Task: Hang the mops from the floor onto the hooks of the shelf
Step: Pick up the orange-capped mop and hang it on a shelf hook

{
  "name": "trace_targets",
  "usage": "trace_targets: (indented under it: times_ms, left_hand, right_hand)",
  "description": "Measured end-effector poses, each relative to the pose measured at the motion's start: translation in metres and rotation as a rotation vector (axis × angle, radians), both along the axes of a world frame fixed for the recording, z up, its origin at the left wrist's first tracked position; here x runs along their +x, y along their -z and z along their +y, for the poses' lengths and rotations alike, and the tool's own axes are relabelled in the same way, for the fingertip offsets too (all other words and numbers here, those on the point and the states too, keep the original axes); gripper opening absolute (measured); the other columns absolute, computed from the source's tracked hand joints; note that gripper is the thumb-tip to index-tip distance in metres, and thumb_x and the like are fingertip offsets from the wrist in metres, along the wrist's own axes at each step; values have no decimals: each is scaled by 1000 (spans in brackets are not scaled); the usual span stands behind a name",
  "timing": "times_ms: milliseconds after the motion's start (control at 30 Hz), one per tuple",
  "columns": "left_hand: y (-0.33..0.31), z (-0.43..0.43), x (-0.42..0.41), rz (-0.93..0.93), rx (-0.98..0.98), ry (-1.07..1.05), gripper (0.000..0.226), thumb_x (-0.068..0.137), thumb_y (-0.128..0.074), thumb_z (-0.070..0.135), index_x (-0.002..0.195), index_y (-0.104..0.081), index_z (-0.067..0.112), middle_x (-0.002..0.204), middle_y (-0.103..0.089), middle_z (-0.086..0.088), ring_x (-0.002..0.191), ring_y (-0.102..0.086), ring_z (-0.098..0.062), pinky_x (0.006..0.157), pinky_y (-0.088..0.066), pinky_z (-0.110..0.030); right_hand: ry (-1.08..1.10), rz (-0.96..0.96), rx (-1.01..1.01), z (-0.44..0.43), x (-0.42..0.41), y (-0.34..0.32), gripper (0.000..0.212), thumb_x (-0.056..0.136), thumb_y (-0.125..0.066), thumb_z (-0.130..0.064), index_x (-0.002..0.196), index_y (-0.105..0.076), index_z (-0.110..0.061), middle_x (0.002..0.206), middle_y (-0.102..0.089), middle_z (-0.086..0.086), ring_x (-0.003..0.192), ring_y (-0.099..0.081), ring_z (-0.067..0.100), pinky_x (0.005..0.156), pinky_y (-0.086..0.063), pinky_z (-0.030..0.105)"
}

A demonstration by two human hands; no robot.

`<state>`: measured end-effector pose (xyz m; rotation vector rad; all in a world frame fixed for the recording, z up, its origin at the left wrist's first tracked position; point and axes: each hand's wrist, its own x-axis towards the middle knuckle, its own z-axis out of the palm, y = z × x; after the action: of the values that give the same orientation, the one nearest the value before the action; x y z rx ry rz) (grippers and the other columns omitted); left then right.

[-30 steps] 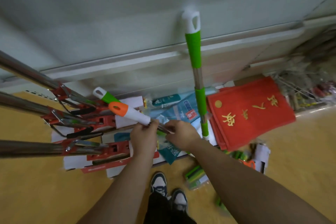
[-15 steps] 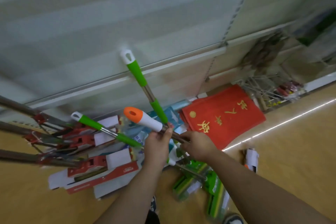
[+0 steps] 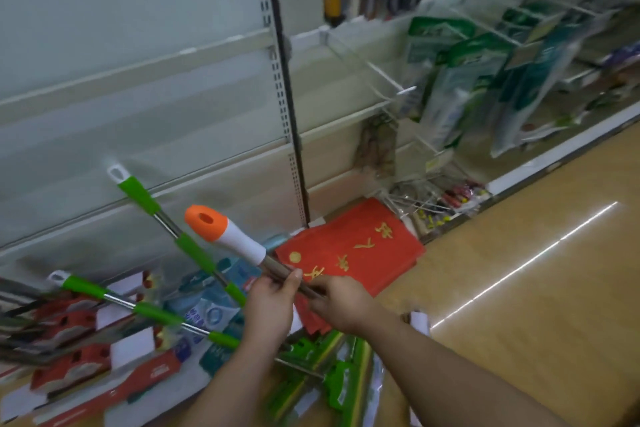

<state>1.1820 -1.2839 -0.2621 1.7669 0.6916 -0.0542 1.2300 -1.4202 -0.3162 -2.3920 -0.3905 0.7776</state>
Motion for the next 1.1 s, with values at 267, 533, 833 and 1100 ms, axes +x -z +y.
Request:
trace_targets:
  times_ms: [267, 533, 833, 1100]
  left_hand:
    - [-49, -94, -11, -38, 79, 168, 4, 94, -69, 21, 96, -68, 18, 80, -66, 13, 76, -62, -3, 60, -41, -3]
    - [-114, -167, -8, -184, 61, 281, 13, 91, -73, 26, 83, -65, 31, 87, -73, 9, 91, -70, -16, 82, -53, -32]
    - [-240, -184, -2, -456, 71, 363, 9, 90, -74, 29, 83, -69, 32, 79, -75, 14, 79, -70, 1, 79, -55, -27]
    - [-381, -168, 0, -831, 63, 279, 13, 96, -67, 22, 85, -64, 17, 77, -76, 1, 69, -68, -4, 68, -49, -26]
  right_hand:
    - [29, -19, -72, -95, -18, -17, 34, 94, -59, -32, 127, -62, -28, 116, -73, 8, 109, -67, 34, 71, -39, 30]
    - [84, -179, -79, -166, -31, -91, 41, 94, -58, -41, 131, -56, -22, 118, -72, 8, 109, -67, 34, 80, -50, 37]
    - [94, -364, 2, -188, -36, -229, 43, 91, -53, -50, 126, -57, -27, 109, -73, 5, 100, -69, 30, 77, -53, 40]
    - [110, -557, 277, -174, -44, -375, 25, 90, -58, -56, 86, -56, -32, 88, -70, -5, 85, -67, 19, 75, -51, 40]
